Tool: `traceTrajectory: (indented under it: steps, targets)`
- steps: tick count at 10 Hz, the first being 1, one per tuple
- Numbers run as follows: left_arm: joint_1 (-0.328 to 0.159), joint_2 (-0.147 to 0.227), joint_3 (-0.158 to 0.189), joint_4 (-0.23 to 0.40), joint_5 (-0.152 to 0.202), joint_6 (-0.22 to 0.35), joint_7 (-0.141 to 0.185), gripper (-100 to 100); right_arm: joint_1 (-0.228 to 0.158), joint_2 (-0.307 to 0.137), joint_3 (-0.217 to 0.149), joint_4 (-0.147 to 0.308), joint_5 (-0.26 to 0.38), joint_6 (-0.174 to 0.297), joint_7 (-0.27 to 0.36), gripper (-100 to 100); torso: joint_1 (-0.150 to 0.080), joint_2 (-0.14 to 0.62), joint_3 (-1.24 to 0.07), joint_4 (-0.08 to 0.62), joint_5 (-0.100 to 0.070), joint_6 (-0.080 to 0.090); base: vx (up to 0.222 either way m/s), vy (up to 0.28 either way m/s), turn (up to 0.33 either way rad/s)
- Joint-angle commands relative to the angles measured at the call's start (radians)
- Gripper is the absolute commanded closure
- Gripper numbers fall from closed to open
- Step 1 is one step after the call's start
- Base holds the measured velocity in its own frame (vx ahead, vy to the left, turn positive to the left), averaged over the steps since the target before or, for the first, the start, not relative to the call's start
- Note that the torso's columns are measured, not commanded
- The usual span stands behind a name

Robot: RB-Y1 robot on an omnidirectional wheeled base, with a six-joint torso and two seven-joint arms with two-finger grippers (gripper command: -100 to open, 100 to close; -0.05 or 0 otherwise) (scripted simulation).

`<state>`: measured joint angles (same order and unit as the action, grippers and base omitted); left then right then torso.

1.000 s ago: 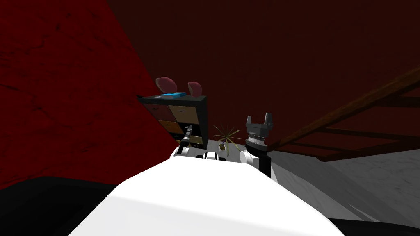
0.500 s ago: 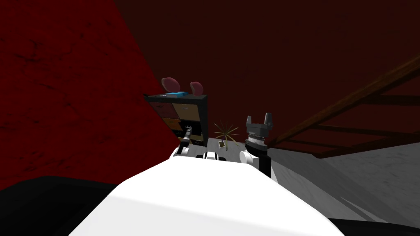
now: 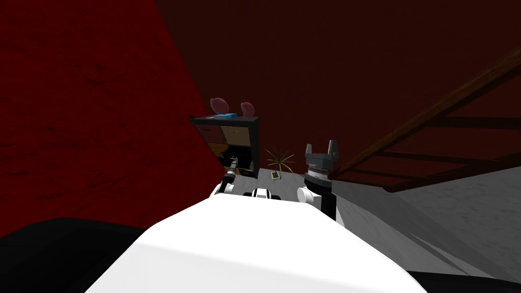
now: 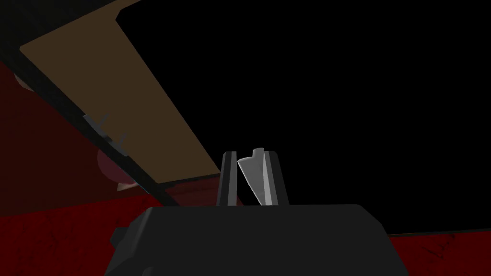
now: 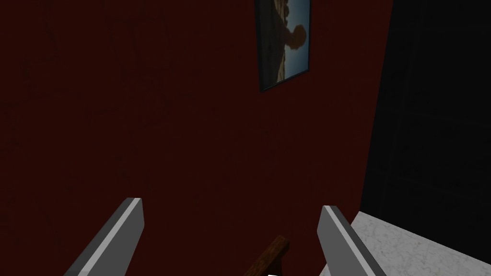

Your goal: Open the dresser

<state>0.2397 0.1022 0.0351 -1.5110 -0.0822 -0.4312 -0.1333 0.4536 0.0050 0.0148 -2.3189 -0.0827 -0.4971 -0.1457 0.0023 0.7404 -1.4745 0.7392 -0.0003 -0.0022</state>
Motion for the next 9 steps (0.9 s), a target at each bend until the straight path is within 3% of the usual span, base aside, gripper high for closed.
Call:
traceTrajectory:
  steps: [1, 9]
  targets:
    - [0.000, 0.010, 0.000, -0.044, 0.003, 0.044, 0.007, -100, 0.000, 0.000, 0.000, 0.000, 0.000, 0.000, 0.000, 0, -0.002, 0.000, 0.000, 0.000, 0.000, 0.000, -0.106, -0.010, -0.005]
    - [-0.025, 0.046, 0.008, -0.196, 0.013, 0.222, 0.033, -100, 0.000, 0.000, 0.000, 0.000, 0.000, 0.000, 0.000, 0, -0.004, 0.001, 0.000, 0.003, -0.002, 0.002, -0.018, -0.008, -0.012]
